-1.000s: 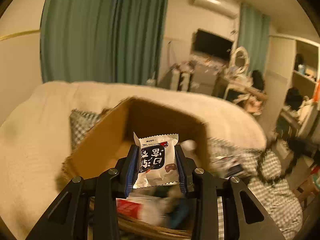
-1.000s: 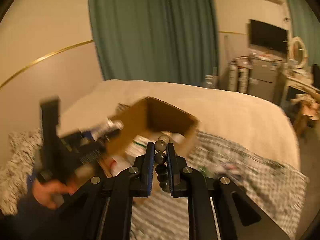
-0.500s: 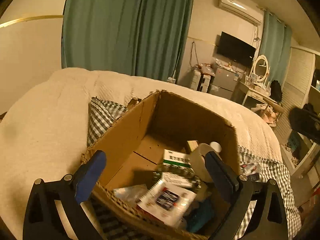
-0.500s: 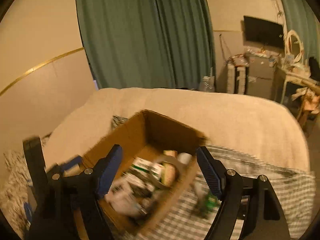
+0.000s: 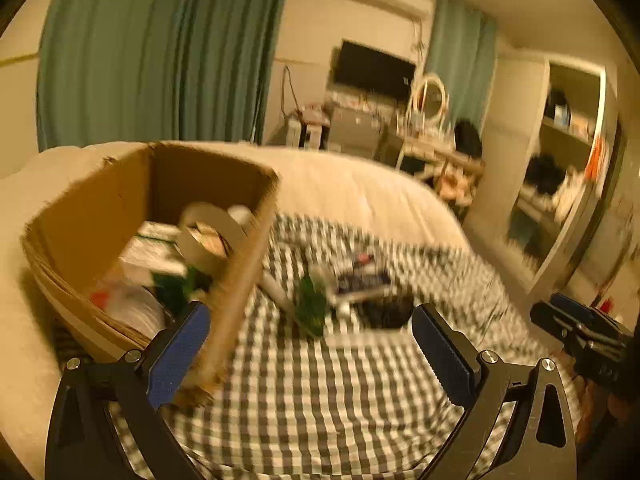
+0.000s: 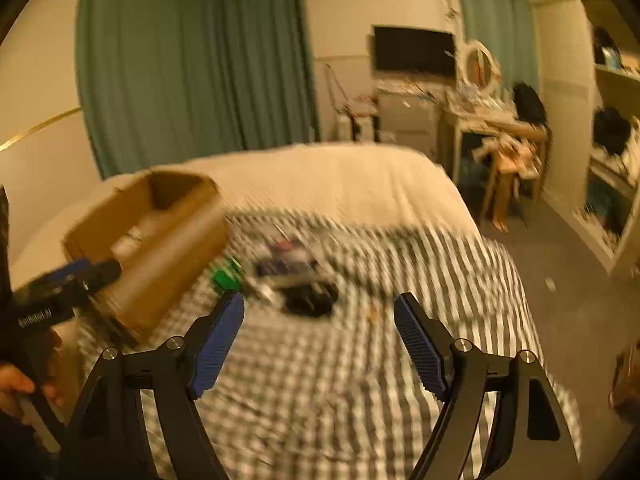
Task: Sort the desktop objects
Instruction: 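Grasp the black cup with the right tool while the left tool grasps the green packet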
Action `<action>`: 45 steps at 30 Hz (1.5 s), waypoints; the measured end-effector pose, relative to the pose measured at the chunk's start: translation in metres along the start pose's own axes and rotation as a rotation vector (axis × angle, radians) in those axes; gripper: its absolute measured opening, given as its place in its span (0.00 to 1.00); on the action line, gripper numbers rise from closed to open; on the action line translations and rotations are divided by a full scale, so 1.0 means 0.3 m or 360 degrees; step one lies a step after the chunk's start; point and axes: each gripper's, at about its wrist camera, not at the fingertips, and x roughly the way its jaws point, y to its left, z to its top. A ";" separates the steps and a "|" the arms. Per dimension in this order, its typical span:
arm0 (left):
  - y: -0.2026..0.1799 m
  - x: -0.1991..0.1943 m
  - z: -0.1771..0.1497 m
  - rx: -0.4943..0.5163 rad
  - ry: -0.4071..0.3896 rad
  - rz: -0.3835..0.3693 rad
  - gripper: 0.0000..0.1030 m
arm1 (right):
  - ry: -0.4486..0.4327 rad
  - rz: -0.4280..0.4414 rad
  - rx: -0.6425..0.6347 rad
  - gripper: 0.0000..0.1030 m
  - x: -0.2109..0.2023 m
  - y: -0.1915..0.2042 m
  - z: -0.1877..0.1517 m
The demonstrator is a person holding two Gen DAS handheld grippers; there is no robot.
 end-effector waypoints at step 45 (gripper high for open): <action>0.008 0.265 -0.005 0.0000 0.0004 0.0009 0.28 | 0.0276 0.0222 0.0340 0.66 0.436 -0.115 -0.038</action>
